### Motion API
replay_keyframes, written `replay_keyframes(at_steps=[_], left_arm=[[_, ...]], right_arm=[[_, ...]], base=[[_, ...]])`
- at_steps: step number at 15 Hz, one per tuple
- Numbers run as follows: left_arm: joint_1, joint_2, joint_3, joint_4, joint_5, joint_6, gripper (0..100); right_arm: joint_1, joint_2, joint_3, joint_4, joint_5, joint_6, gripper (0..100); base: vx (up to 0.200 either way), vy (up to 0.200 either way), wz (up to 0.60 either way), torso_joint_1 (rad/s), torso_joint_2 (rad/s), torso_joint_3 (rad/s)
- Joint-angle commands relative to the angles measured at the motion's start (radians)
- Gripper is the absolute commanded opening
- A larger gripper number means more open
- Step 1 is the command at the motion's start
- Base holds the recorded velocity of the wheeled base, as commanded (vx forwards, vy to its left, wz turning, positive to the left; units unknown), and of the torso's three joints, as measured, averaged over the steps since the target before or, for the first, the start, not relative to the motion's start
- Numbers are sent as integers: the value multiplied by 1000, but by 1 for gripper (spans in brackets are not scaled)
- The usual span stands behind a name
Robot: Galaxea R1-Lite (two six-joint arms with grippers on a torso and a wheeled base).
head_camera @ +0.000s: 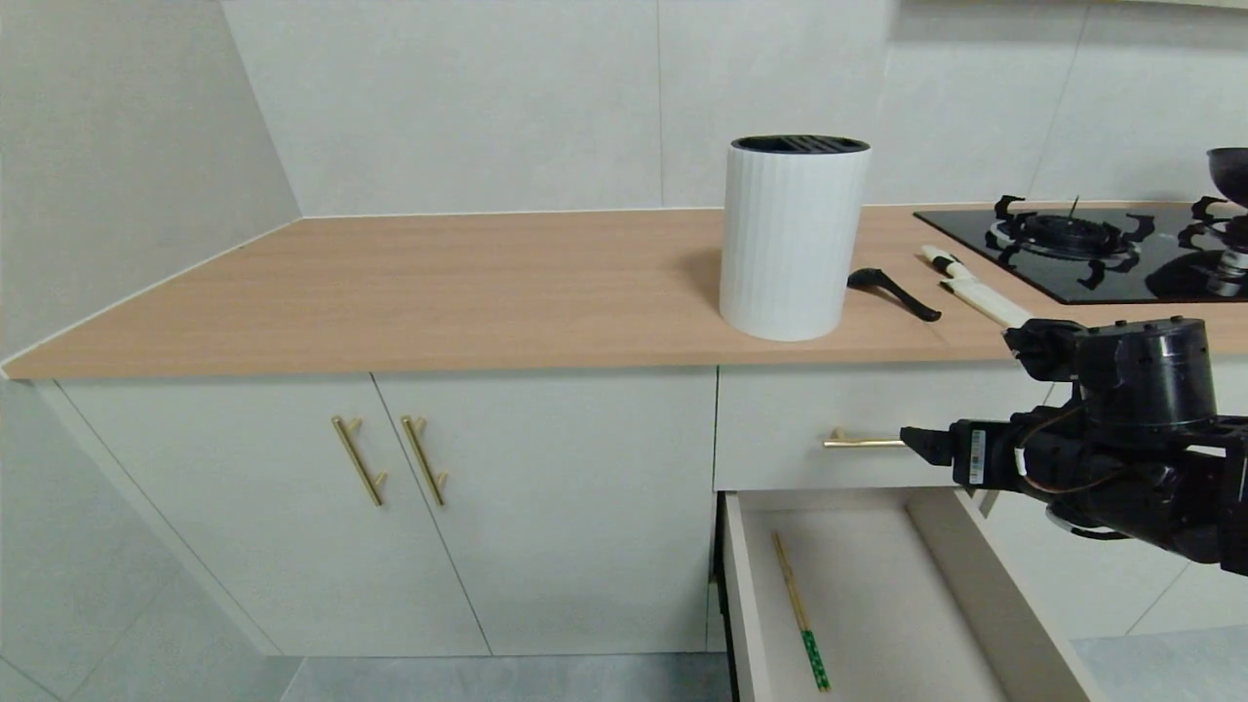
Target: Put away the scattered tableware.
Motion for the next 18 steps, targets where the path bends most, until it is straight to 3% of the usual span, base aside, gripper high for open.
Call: replay_keyframes(at_steps=[1,8,15,18], left_arm=[[0,0,0,1,0,0,100],[0,0,0,1,0,0,100],[0,0,0,1,0,0,100],[0,0,0,1,0,0,100]], right_arm=[[0,4,7,0,0,0,100],[4,4,10,0,0,0,100],[1,4,5,-9,-1,-52,100],[-22,35,-79,-54,26,-94,100]], base=[[0,0,0,188,-466,-286],[0,0,0,174,-413,-245],[0,0,0,17,-24,-14],[0,0,0,0,0,0]])
